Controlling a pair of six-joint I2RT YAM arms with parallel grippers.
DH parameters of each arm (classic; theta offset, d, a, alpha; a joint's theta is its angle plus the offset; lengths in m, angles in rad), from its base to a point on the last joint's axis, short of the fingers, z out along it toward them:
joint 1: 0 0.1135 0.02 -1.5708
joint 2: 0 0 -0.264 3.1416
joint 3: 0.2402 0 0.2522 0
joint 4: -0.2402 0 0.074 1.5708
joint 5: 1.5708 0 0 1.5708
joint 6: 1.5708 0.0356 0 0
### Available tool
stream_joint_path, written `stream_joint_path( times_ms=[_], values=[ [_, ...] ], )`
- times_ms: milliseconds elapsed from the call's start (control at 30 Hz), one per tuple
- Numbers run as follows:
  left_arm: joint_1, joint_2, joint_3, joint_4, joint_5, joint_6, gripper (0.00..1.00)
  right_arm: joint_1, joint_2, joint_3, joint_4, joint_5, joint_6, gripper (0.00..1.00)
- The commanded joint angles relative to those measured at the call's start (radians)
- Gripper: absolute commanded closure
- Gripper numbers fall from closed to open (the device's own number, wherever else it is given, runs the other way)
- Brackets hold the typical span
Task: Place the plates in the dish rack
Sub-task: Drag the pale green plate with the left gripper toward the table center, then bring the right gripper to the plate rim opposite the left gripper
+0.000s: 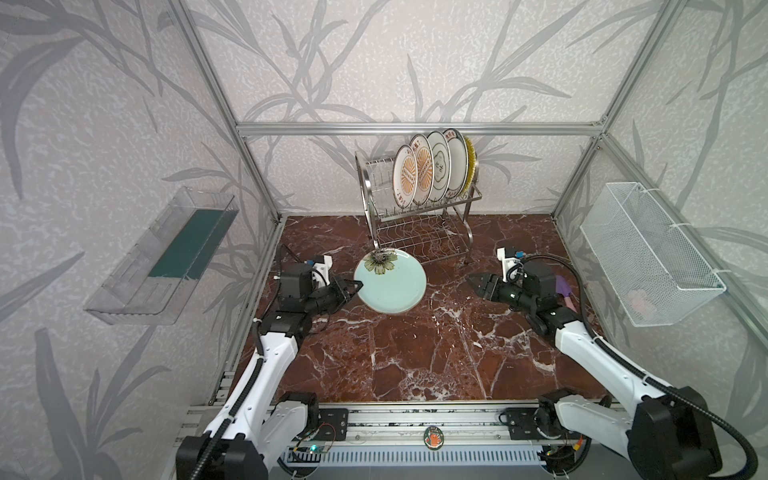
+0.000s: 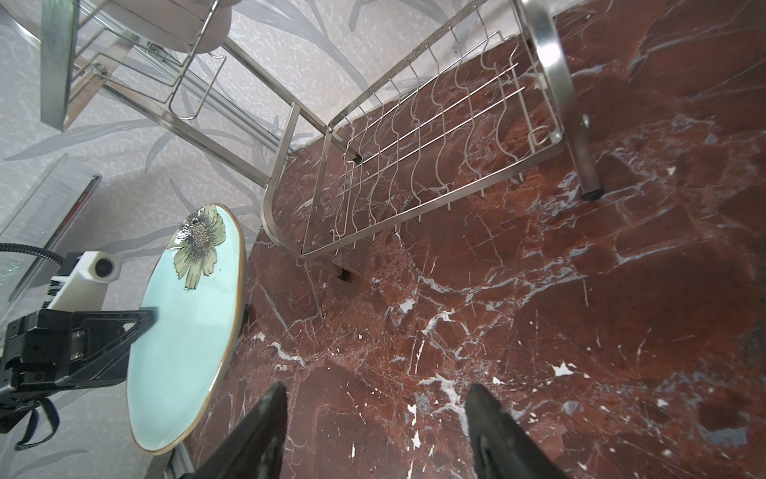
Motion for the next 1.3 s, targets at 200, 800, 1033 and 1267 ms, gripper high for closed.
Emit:
stream_joint_path(
  times_ms=[200, 800, 1033, 1267],
  values=[
    [-0.096, 0.113, -0.04, 0.401, 0.029, -0.102, 1.0, -0.001, 0.02, 0.032, 0.039, -0.084, 0.02, 0.32],
    [-0.252, 0.323, -0.042, 0.671, -0.029, -0.136, 1.0, 0.01, 0.106, 0.004, 0.171, -0.149, 0.12, 0.33],
    [-0.277, 0.385, -0.042, 0.767, -0.024, -0.166, 1.0, 0.032, 0.139, 0.002, 0.202, -0.153, 0.131, 0.34],
    [-0.283, 0.422, -0.036, 0.82, -0.012, -0.19, 1.0, 0.043, 0.162, -0.001, 0.223, -0.153, 0.143, 0.36]
  ],
)
